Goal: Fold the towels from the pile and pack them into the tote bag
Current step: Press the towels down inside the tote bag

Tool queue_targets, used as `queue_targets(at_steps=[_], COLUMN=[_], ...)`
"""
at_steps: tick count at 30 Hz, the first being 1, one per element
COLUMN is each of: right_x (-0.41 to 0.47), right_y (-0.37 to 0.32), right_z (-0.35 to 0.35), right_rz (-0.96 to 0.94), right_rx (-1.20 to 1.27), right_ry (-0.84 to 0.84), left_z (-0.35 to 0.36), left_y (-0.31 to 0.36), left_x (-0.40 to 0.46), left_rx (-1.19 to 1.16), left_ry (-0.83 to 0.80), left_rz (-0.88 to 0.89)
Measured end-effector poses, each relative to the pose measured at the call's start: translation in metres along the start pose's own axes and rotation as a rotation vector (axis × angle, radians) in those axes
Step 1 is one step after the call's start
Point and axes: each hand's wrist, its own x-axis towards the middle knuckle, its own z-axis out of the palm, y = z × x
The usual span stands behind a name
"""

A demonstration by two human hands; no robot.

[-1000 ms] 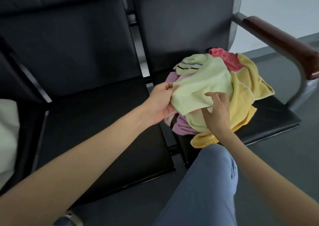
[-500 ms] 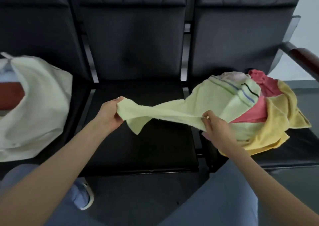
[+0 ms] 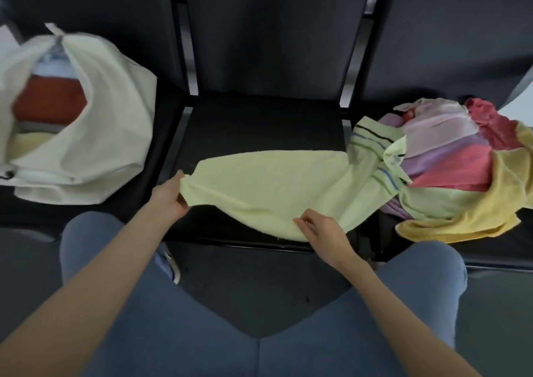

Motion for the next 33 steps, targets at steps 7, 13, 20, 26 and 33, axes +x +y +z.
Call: queue_targets(at_steps=[7,13,20,26,33], right_x=[0.005,0.045,0.071,0.076,0.061], right_y=[0.006,0.065,0.109,0.118,0.010], right_z=[0.013,-0.036,-0.061,-0.058,-0.026], right_rz=[0.061,0.535,0.850,0.799,0.256], right_rx=[-0.053,-0.096,-0.301,-0.260,0.393], right_ry=[0.009,0.566,0.707,0.799,0.801], left_z=[0.000,0.034,0.048,0.055,0.074], left_y=[-0.024,-0.047,-0.077,-0.073,-0.070], left_x=[0.013,-0.007,-0.014,-0.037,-0.077], left_rx=[0.030,0.259,0.516,0.433,0.361], left_ry=[0.043,0.053,0.057,-0.052,-0.421], left_rz=[0.003,0.143,0.304,0.330,0.176])
